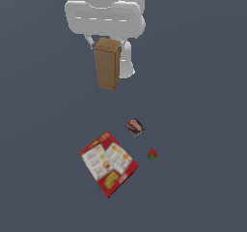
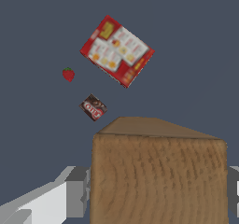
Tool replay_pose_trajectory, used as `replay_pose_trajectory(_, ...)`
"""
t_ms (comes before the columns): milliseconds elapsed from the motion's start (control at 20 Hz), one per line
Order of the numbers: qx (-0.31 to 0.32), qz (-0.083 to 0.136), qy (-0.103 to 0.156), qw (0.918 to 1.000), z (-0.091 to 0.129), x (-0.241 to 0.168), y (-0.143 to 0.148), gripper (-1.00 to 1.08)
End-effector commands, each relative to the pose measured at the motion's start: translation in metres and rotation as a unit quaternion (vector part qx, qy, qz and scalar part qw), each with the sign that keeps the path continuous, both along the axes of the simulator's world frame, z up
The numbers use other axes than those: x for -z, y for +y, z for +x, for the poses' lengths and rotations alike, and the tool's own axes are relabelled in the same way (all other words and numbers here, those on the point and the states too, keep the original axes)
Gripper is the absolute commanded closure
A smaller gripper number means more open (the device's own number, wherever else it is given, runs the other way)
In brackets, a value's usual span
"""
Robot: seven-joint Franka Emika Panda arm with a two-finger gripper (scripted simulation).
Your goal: Pick up a designated object from a clutter of objects.
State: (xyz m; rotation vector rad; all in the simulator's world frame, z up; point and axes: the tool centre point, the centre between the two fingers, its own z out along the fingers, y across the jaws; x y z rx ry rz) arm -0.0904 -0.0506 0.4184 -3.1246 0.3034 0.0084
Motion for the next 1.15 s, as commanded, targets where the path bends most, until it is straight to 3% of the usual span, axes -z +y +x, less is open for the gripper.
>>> replay_pose_trajectory(0,0.000,-0.001,-0.003,1.0000,-0.007,-0.013,-0.004,1.08)
replay_pose_trajectory(350,0.000,-0.001,-0.003,1.0000,-0.015,-0.024,-0.009,1.08)
replay_pose_trajectory(1100,0.000,-0.001,0.001,1.0000,-0.005,-0.040,-0.001,1.08)
